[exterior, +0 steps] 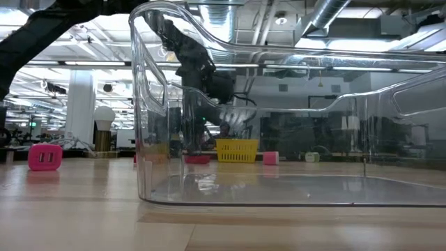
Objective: Pick & Place Office items
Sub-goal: Put the red digital clock on the top into the yellow bin
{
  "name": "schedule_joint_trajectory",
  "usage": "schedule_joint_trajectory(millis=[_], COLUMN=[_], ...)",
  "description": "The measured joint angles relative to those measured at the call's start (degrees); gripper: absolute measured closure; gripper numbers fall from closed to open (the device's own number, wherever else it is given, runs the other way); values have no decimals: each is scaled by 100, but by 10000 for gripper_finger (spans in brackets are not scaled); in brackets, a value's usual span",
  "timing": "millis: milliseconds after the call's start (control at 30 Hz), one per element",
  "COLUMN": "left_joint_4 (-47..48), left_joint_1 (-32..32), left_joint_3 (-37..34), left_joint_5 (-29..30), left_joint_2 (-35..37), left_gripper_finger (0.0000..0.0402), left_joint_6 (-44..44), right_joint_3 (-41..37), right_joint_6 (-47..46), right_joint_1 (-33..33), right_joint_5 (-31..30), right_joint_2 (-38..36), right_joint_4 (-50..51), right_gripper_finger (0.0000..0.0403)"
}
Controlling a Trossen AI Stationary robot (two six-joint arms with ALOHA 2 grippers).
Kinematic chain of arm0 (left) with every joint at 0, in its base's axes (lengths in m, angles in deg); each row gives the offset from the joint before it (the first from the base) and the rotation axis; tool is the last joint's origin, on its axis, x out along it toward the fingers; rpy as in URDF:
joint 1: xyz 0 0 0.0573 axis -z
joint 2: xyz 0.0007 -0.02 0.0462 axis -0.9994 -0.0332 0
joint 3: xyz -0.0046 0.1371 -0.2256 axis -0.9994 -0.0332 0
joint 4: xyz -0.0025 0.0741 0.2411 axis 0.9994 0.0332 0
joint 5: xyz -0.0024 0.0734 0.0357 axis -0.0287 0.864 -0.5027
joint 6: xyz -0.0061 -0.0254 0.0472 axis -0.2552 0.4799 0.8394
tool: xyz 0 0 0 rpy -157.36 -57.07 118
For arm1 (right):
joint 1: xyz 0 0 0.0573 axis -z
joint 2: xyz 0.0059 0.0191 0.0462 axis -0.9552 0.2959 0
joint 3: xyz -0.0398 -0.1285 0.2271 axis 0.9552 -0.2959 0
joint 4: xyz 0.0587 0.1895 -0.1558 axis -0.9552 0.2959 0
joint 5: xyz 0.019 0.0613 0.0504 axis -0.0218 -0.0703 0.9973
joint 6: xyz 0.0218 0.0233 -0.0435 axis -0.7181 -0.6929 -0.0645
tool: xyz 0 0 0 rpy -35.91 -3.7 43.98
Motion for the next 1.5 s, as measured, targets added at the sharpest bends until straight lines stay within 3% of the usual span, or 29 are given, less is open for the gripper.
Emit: schedule_joint_trajectory(millis=[200, 533, 700, 833, 1100, 1200, 1333, 1500], left_joint_4=[-274, -2596, -3387, -3592, -3614, -3629, -3437, -3098], left_joint_1=[418, 1404, 1874, 1897, 1720, 1561, 1348, 1204], left_joint_3=[-1103, -3751, -4622, -4848, -4764, -4529, -4100, -3823], left_joint_5=[196, 222, 1031, 1288, 1381, 1368, 1089, 677], left_joint_2=[928, 4101, 4858, 4795, 3984, 3680, 3250, 2680], left_gripper_finger=[401, 401, 390, 334, 147, 95, 65, 69], left_joint_6=[-128, -453, -81, 142, 768, 1008, 1075, 1308], right_joint_3=[0, 0, 0, 0, 0, 0, 0, 0], right_joint_6=[-53, 281, 315, 321, 354, 352, 352, 352], right_joint_1=[-160, -14, 68, 60, 51, 53, 53, 53], right_joint_5=[-296, -440, -438, -433, -416, -416, -416, -414], right_joint_2=[12, 12, 12, 12, 9, 7, 7, 7], right_joint_4=[-10, 2, -7, -10, -34, -25, -53, -179], right_gripper_finger=[202, 202, 202, 202, 202, 202, 202, 202])
